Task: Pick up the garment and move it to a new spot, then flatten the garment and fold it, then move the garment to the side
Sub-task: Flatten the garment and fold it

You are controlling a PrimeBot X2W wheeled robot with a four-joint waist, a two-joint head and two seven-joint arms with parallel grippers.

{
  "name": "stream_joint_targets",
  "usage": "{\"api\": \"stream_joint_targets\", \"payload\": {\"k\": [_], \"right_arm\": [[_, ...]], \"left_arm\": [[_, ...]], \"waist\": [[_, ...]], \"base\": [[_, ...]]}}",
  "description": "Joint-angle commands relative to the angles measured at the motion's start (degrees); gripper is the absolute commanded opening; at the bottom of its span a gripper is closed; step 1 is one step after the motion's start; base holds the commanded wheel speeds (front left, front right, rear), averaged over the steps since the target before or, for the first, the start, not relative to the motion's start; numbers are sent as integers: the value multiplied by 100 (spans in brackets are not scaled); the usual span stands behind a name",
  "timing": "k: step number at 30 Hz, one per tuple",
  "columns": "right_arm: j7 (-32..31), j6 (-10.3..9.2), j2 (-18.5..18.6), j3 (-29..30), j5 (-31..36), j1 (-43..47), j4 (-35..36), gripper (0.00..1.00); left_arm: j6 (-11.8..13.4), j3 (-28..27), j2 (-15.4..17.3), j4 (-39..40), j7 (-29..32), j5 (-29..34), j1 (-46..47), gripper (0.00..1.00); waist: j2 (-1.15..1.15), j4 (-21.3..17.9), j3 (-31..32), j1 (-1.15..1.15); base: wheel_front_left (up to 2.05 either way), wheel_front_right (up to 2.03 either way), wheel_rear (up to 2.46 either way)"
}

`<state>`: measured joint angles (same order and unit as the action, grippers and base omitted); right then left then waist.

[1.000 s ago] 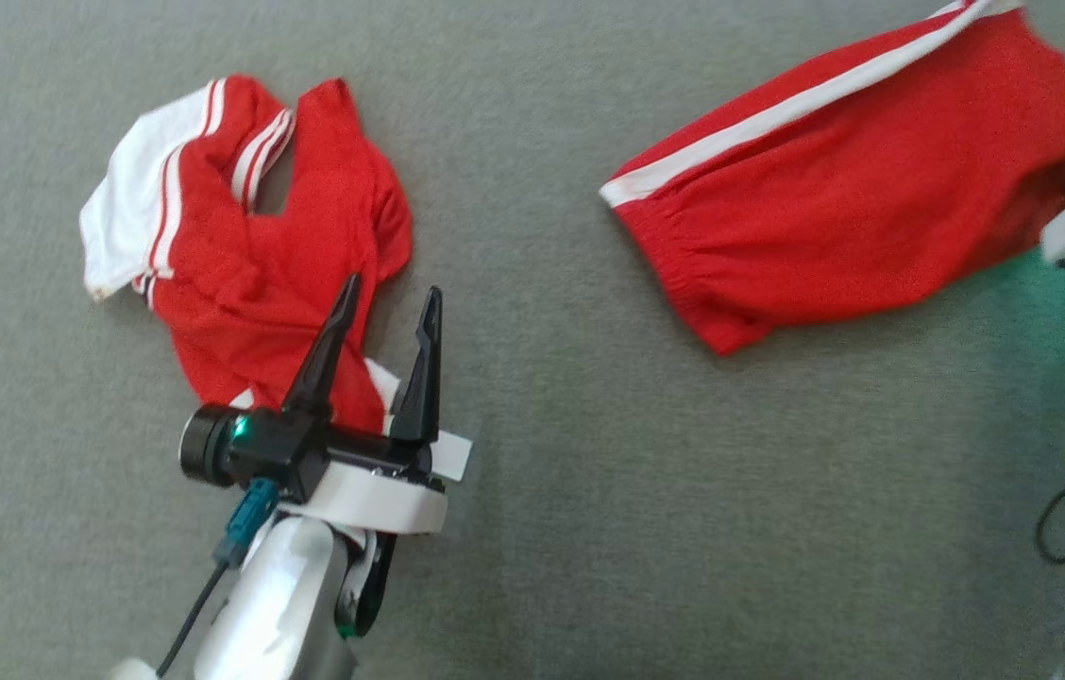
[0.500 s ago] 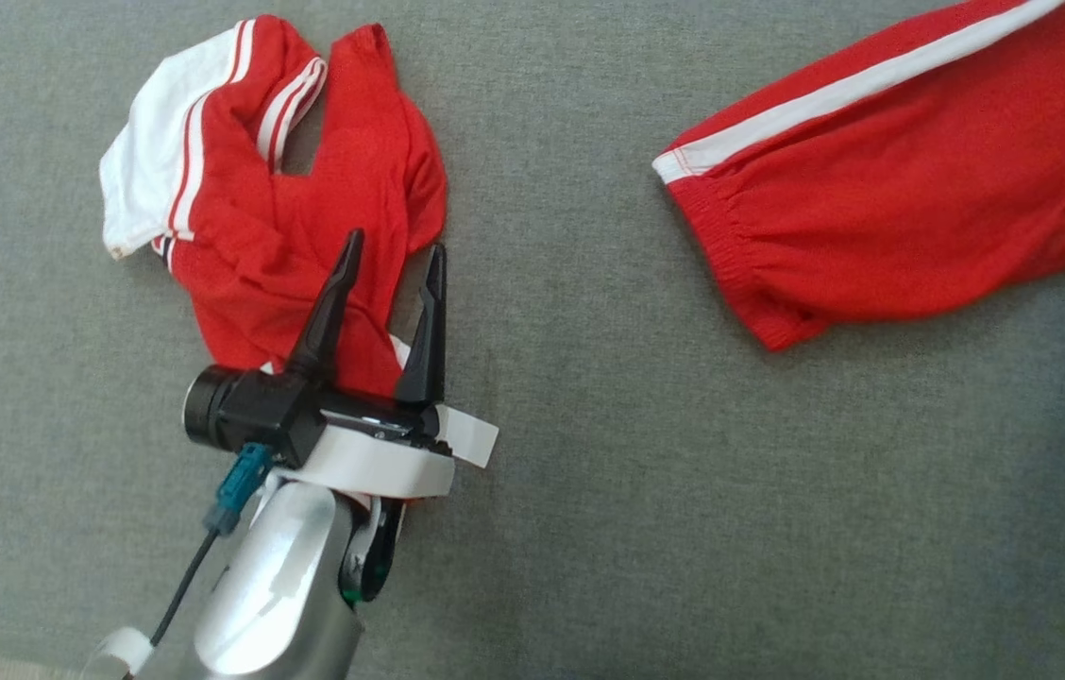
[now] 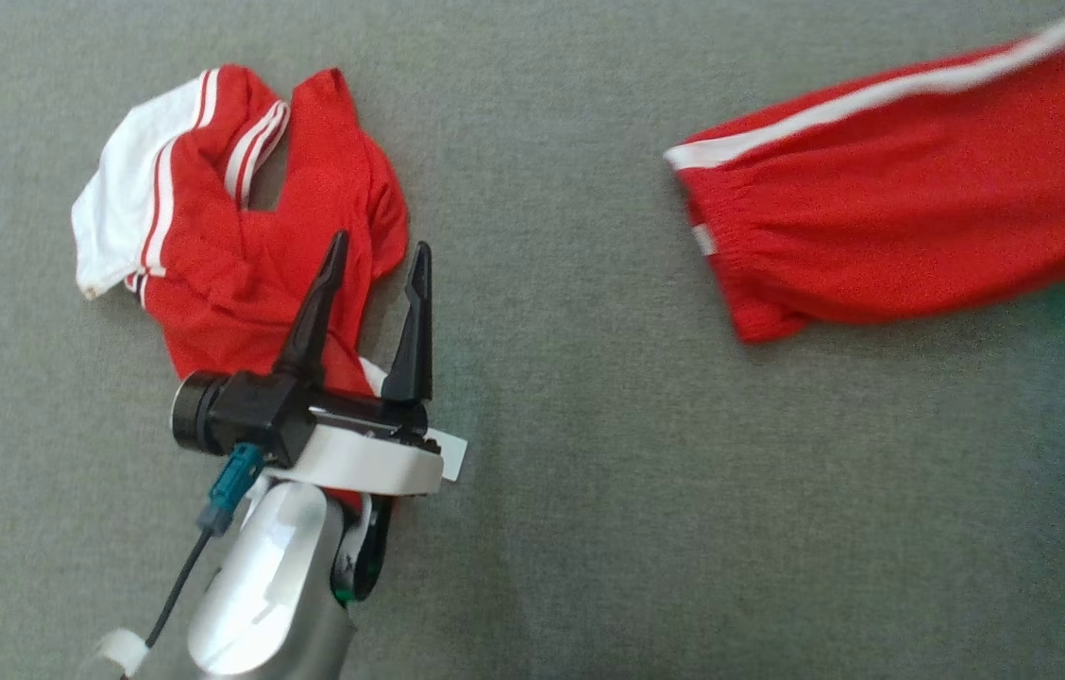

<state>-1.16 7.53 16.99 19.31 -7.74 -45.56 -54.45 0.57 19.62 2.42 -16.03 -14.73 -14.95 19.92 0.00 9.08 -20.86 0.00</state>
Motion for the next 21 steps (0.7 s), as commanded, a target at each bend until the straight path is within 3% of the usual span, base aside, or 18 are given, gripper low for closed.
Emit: {"api": "stream_joint_targets", "payload": {"k": [1, 6, 13, 21], "right_arm": [[102, -4, 206, 40, -144, 197, 185, 0], [201, -4, 448, 607, -293, 648, 158, 0], [228, -4, 310, 1110, -198, 889, 246, 0], [536, -4, -107, 746, -378, 816, 723, 0]], "left_arm": [[21, -242, 46, 149, -27, 63, -7, 100], [9, -328, 46, 138, -27, 13, -104, 100], [-53, -421, 46, 107, -27, 93, -187, 100], [-88, -500, 46, 8, -27, 150, -236, 100]], "waist": [[0, -109, 166, 0], [0, -194, 337, 0], [0, -202, 371, 0], [0, -228, 597, 0]], "base": [[0, 0, 0], [0, 0, 0], [0, 0, 0], [0, 0, 0]]}}
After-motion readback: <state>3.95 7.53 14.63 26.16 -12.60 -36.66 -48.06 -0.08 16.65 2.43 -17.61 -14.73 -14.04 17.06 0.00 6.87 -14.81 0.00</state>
